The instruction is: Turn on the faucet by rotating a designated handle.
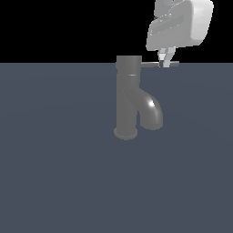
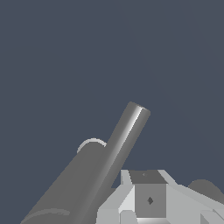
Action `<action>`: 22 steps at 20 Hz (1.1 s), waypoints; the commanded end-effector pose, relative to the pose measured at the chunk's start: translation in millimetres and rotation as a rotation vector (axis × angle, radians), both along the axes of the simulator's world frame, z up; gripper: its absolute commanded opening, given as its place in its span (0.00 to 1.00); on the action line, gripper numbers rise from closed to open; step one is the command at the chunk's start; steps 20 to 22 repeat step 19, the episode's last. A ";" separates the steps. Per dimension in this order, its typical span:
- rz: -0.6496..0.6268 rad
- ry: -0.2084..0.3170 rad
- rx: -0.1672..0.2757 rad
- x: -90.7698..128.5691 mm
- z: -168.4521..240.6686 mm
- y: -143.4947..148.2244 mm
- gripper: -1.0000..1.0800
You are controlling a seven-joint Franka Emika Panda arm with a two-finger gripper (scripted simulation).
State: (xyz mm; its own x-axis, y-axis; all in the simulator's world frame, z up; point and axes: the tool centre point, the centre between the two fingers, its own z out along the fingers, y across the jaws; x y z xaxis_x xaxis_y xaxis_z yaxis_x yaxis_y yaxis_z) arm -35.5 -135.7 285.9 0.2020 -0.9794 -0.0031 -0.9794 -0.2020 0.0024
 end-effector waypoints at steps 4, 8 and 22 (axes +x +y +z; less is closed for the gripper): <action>-0.015 -0.003 -0.002 11.3 -0.2 -15.2 0.00; -0.017 -0.003 -0.002 19.2 -0.2 -21.4 0.00; -0.024 -0.003 -0.003 38.9 -0.1 -36.8 0.00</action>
